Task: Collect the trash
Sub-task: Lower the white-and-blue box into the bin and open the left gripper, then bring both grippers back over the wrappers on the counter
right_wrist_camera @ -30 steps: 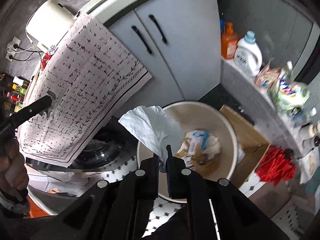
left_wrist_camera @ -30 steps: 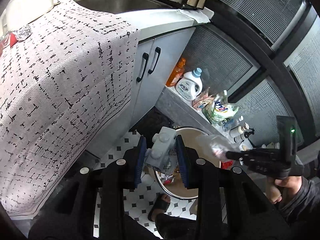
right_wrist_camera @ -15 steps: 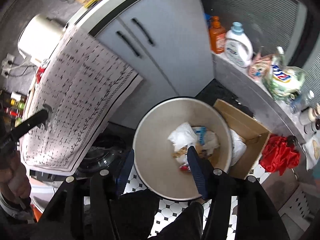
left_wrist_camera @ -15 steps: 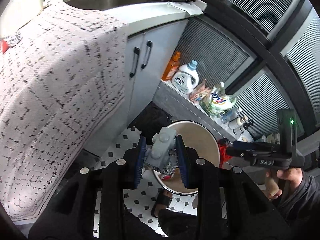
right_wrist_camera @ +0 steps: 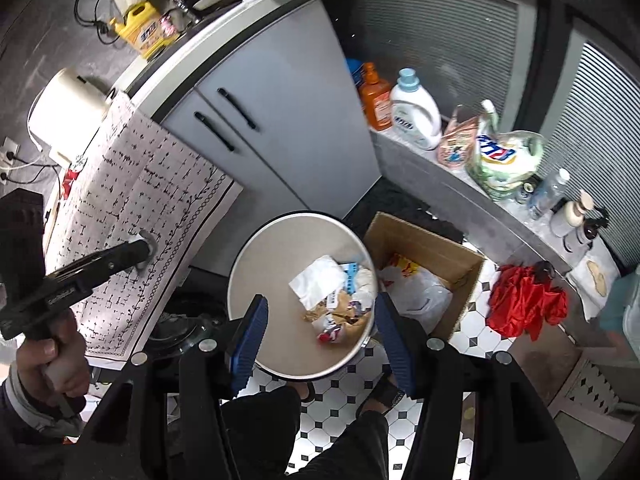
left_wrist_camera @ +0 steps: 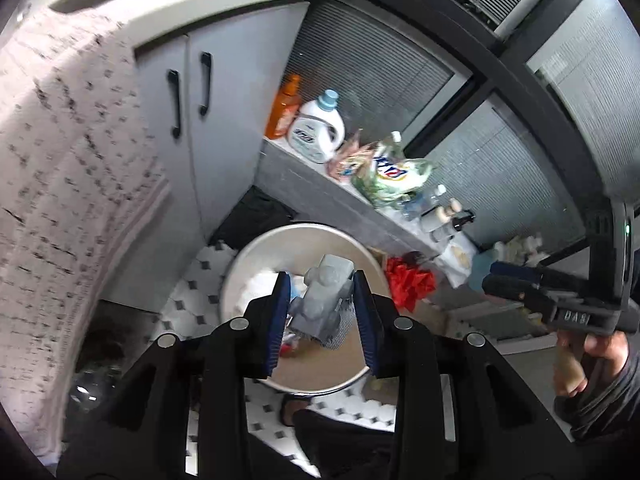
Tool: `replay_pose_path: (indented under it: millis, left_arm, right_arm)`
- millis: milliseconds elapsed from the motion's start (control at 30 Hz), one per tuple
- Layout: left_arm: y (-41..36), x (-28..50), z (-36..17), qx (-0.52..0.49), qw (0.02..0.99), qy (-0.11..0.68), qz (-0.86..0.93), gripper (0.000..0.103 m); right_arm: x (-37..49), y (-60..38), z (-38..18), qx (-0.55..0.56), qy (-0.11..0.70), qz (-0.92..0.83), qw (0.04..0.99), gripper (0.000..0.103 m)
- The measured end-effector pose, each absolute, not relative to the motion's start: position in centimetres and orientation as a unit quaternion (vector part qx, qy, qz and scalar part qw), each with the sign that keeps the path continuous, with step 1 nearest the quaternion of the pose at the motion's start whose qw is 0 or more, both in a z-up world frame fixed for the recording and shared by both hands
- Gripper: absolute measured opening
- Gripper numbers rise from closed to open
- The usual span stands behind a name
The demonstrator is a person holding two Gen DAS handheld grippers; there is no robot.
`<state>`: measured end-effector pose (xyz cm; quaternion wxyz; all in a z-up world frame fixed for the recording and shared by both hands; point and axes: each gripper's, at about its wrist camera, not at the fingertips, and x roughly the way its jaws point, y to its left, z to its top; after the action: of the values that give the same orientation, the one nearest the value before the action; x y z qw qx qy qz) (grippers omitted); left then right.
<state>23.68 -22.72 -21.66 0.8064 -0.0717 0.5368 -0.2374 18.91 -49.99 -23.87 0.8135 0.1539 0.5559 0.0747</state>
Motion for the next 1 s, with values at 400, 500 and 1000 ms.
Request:
replay_pose_path:
  millis: [400,500,1000]
  left_arm:
    - [-20.3,24.4,-19.5,-0.103,0.836,0.506,-0.186,0.079]
    - [-18.3,24.5,-18.6,-0.113,0.844,0.498,-0.165,0.082]
    - [-4.2,24.4,-13.4,-0.153,0.887,0.435,-0.044,0.088]
  right_arm:
    - [18.1,-50.9,-23.4,0.158,0.549,0.076,0.817,0.058]
    - [19.1,-49.6,-23.0,0.155,0.544,0.093,0.820,0.059]
    - [25.4,-37.1,-17.7,0.094,0.496,0.185,0.843,0.081]
